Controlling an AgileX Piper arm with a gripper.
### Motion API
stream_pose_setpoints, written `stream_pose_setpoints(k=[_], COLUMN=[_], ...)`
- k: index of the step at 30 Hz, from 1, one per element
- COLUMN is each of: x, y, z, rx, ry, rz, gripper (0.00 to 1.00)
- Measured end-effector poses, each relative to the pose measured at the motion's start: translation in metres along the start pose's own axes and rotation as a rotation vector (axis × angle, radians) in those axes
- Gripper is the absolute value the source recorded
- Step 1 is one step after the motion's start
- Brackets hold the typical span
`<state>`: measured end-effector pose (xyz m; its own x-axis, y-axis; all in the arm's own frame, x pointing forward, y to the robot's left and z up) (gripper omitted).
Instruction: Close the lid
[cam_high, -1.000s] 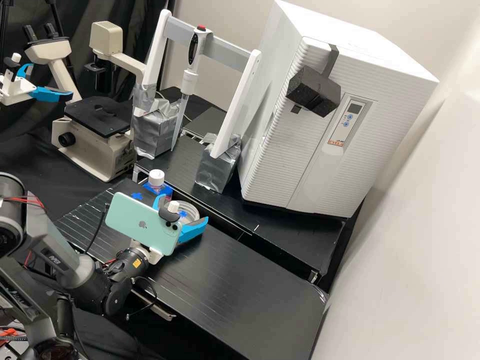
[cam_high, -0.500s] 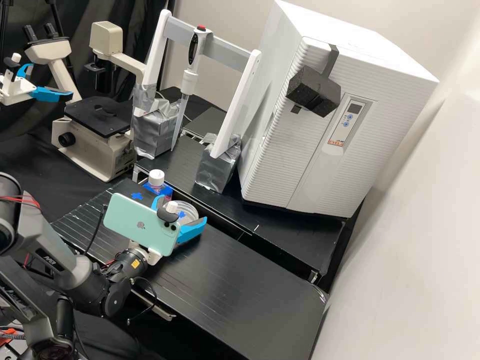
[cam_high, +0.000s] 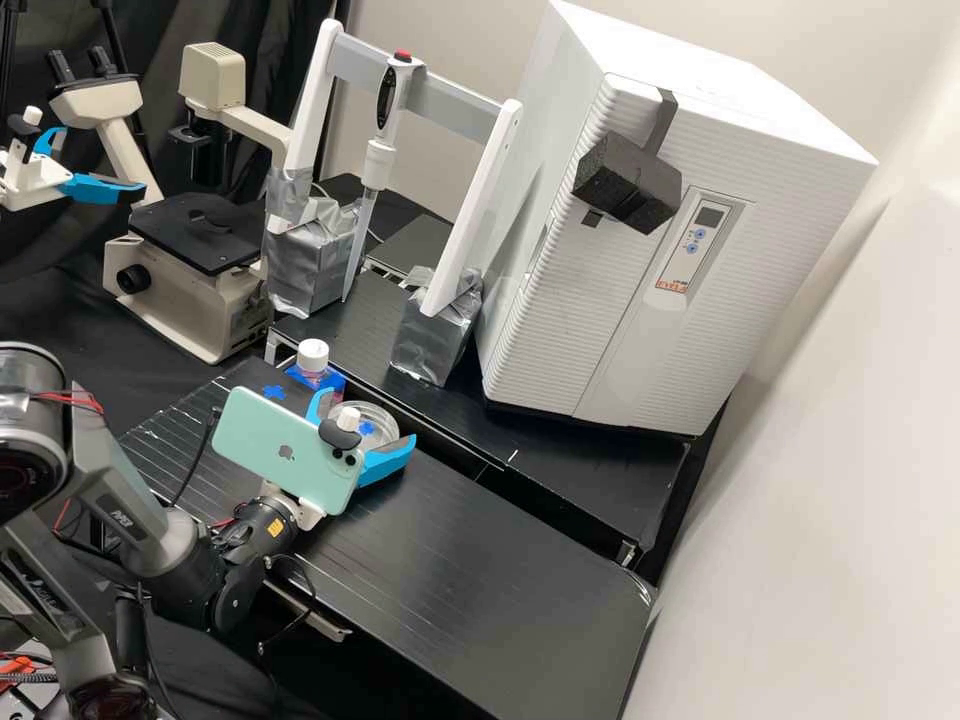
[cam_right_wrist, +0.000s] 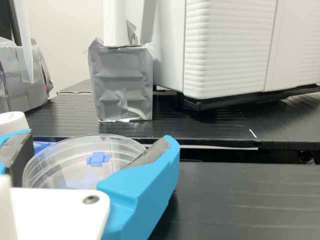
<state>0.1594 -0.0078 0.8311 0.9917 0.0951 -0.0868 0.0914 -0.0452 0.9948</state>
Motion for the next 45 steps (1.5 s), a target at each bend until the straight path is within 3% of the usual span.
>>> stream_pose_setpoints(k=[2, 3, 14, 21, 34, 37, 41, 45], x=[0.000, 0.000, 0.000, -0.007, -0.020, -0.021, -0.022, -0.021], y=[0.000, 0.000, 0.001, 0.006, 0.017, 0.020, 0.023, 0.021], z=[0.000, 0.000, 0.000, -0.006, -0.035, -0.044, -0.056, -0.062], rx=[0.002, -0.002, -0.004, -0.060, -0.103, -0.078, 0.007, 0.083], ry=[0.001, 0.000, -0.003, 0.013, 0.118, 0.165, 0.241, 0.290], rz=[0.004, 0.006, 0.007, 0.024, 0.149, 0.213, 0.290, 0.290], gripper=[0.00, 1.00, 1.00, 1.00, 1.00, 1.00, 1.00, 1.00])
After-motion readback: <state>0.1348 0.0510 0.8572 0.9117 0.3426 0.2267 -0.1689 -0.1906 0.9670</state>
